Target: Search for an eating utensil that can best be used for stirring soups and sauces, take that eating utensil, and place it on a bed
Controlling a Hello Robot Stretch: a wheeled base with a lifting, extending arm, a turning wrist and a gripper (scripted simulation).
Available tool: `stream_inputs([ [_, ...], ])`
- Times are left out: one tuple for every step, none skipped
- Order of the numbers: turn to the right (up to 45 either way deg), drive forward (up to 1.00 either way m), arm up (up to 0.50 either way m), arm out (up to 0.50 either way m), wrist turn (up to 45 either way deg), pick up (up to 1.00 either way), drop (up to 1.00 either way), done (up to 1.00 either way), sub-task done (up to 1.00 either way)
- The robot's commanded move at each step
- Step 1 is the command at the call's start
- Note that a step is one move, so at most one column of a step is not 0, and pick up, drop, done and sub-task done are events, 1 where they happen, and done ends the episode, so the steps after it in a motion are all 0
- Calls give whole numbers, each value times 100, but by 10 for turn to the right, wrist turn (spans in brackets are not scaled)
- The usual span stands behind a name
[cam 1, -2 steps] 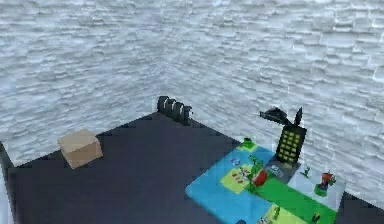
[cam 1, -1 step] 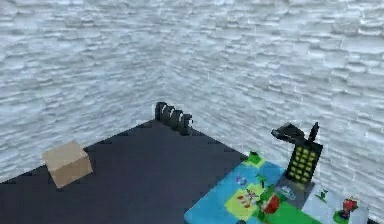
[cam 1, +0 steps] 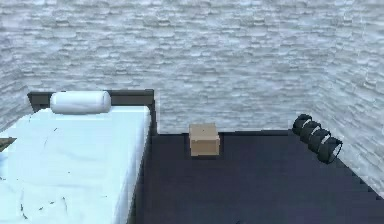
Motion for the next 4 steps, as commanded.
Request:
stream_inputs([
  [-30,0,0,0,0,0,0,0,0],
  [420,0,0,0,0,0,0,0,0],
  [0,20,0,0,0,0,0,0,0],
  [-450,0,0,0,0,0,0,0,0],
])
